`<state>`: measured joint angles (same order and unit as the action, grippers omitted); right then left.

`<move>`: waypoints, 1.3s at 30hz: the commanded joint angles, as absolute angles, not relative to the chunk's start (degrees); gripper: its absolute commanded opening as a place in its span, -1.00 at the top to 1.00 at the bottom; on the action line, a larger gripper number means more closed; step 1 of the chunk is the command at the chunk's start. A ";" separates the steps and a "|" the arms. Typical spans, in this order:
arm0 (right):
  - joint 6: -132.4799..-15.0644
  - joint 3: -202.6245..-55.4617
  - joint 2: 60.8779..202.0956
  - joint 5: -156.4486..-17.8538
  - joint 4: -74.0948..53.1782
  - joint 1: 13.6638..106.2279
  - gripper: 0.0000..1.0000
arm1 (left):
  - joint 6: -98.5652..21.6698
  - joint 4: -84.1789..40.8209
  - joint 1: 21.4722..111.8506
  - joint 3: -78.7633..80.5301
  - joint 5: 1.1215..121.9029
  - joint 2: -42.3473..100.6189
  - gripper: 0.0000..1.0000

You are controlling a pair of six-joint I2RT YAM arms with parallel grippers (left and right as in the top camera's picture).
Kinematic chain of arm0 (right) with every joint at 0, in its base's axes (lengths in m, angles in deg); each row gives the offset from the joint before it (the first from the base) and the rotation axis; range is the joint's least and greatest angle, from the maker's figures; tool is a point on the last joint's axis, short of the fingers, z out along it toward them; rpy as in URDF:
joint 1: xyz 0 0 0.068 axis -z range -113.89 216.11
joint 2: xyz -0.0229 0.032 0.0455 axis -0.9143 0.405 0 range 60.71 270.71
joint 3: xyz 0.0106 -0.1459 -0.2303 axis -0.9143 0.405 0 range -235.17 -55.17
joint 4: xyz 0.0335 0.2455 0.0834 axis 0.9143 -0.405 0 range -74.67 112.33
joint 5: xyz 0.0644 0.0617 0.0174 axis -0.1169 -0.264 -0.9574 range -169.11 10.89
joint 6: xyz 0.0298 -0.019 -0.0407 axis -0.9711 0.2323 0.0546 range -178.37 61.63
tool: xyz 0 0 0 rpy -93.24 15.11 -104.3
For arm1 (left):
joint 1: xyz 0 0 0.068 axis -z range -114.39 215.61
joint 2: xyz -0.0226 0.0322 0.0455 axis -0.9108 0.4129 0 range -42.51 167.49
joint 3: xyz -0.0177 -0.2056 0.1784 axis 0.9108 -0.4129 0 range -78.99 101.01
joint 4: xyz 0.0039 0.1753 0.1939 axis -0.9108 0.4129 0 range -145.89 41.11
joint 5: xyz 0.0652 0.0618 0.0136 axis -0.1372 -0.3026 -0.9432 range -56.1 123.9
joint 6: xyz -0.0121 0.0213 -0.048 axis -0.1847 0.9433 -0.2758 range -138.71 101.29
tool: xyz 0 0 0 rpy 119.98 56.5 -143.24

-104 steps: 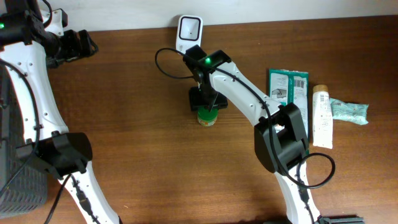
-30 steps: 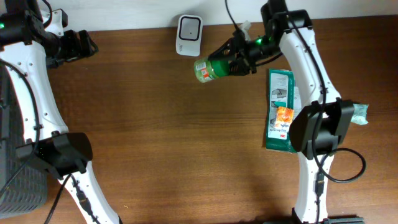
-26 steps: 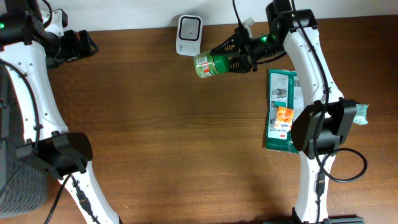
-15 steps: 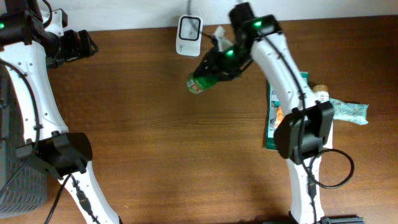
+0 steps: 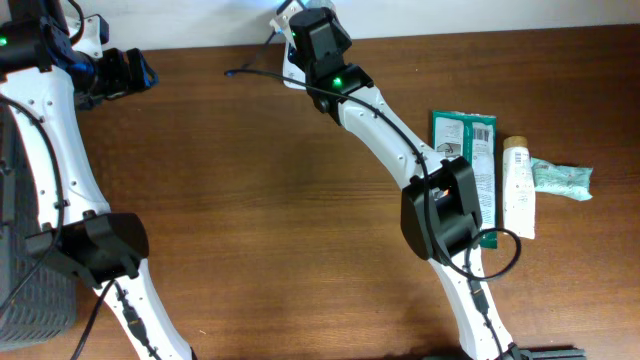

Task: Scan the item barcode
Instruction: 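Carry the jar right and set it beside the glove packet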

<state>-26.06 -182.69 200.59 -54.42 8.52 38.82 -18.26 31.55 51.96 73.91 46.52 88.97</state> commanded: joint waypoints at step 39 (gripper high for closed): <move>-60.16 -169.84 184.50 -80.39 -52.11 59.39 -0.97 | -18.00 31.55 51.96 74.80 47.11 89.38 -0.98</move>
<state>-59.91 -165.49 185.83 -80.23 -51.67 59.65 -18.26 31.55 51.96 73.91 46.54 88.99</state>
